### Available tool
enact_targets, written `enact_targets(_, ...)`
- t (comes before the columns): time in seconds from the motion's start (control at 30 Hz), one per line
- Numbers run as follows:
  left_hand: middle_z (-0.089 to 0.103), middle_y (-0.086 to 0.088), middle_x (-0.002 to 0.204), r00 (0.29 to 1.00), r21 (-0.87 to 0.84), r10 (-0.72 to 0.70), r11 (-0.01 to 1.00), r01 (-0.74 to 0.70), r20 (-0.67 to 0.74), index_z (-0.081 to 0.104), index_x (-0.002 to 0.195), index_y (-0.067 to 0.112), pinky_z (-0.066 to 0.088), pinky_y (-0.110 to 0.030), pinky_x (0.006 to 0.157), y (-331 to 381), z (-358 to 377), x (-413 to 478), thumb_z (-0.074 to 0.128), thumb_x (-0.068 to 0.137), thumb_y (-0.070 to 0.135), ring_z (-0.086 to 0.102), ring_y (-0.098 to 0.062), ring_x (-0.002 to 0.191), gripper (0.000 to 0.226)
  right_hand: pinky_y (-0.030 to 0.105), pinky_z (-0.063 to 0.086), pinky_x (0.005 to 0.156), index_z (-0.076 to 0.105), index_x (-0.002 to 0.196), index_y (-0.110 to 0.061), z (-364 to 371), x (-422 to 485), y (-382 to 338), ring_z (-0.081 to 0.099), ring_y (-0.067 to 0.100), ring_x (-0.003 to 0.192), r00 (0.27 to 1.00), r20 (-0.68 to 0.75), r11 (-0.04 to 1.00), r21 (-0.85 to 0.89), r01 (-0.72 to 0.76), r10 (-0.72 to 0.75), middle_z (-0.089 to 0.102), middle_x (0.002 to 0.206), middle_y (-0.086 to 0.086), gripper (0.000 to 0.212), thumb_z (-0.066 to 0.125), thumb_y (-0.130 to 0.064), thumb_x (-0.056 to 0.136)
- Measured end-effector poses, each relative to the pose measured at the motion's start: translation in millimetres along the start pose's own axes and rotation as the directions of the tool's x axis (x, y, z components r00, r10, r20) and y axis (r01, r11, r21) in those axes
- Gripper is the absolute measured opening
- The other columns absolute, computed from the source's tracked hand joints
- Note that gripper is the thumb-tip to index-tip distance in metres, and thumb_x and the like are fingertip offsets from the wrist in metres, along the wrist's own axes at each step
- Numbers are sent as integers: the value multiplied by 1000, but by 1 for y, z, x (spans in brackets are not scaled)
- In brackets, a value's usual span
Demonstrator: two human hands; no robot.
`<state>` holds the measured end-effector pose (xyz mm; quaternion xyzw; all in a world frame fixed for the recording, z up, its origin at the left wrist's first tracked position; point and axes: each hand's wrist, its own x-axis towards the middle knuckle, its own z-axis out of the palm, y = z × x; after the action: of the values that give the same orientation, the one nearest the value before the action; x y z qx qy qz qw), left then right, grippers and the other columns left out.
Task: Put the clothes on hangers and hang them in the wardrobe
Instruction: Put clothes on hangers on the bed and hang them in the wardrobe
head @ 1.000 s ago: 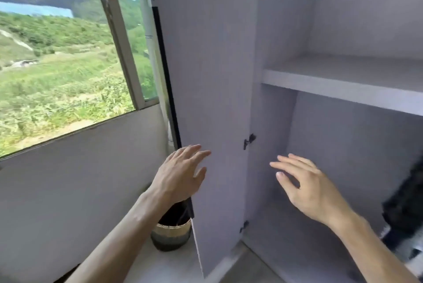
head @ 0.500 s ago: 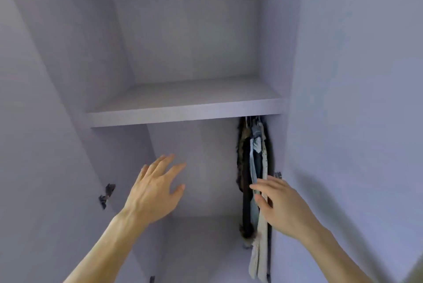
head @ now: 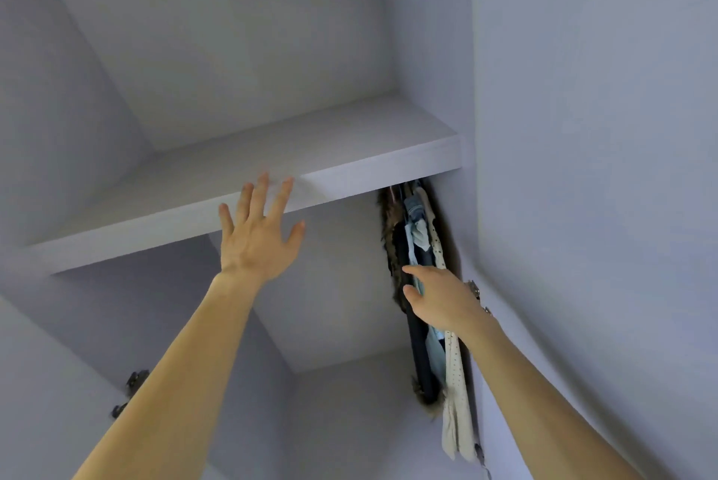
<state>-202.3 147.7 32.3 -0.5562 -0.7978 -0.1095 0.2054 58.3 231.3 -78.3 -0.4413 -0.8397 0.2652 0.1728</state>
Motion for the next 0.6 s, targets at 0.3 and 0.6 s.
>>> enact_targets(0.3, 9, -4, 164, 962, -133, -58, 991, 23, -266, 11, 157, 42, 4, -65, 119, -8, 59, 23, 33, 97, 62, -3, -27, 154, 68, 38, 51, 87, 40, 138, -6, 35, 113, 10, 59, 33, 112, 995, -57, 992, -83, -90, 86, 56, 128, 17, 45, 47, -28, 100)
enact_targets(0.6, 18, -9, 160, 901, -169, -85, 986, 13, -426, 23, 155, 38, 2, -68, 116, -8, 85, 38, 39, 95, 61, 6, -30, 153, 66, 33, 45, 60, 40, 131, 1, 54, 166, 3, 68, 34, 88, 969, -180, 967, -162, -197, 167, 69, 99, 18, 39, 47, -22, 101)
